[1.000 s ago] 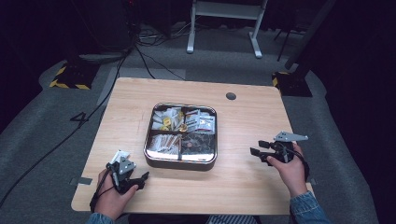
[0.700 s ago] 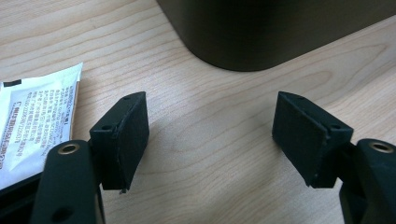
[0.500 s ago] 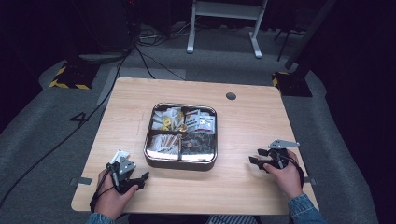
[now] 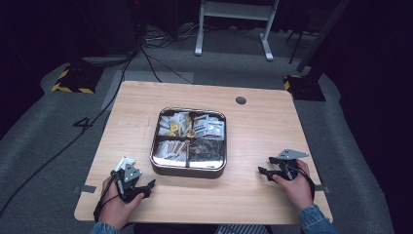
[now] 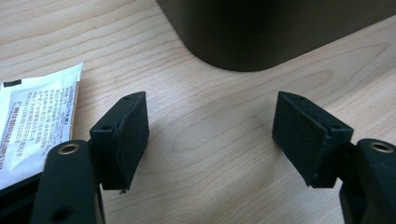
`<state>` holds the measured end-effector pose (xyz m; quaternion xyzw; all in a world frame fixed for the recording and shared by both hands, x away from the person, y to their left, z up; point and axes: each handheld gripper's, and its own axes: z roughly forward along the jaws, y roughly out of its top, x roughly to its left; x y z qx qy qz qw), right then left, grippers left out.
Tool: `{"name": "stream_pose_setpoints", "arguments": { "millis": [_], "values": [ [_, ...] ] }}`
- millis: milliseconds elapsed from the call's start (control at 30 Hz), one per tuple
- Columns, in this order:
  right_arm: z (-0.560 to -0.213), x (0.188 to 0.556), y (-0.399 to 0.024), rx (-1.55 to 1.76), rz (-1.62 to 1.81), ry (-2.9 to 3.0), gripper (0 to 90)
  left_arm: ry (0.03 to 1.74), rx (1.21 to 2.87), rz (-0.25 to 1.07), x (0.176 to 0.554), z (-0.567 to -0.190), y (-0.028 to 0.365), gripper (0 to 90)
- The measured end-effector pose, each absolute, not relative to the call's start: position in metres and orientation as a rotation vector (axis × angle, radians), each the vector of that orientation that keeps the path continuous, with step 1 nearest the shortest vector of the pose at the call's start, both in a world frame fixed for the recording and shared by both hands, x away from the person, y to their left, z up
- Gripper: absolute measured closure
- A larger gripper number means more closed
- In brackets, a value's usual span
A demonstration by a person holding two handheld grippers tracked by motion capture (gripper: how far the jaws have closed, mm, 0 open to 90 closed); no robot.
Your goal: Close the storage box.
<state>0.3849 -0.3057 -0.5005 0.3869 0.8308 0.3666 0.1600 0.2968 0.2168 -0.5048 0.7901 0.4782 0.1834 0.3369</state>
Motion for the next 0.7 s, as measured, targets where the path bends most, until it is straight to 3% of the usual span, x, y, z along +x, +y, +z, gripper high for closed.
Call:
{"name": "stream_pose_setpoints", "arguments": {
  "millis": [67, 133, 700],
  "values": [
    [-0.5018, 0.3850, -0.3049, 1.094, 1.033, 2.366, 25.7, 1.247, 2.059, 0.477, 0.2968, -0.5048, 0.2167, 27.8],
    [-0.5048, 0.3866, -0.3038, 1.108, 1.021, 2.351, 11.9, 1.246, 2.059, 0.478, 0.2968, -0.5049, 0.2167, 27.7],
    [-0.5053, 0.3874, -0.3025, 1.116, 1.005, 2.354, 8.6, 1.246, 2.059, 0.477, 0.2968, -0.5048, 0.2168, 27.6]
  ]
}}
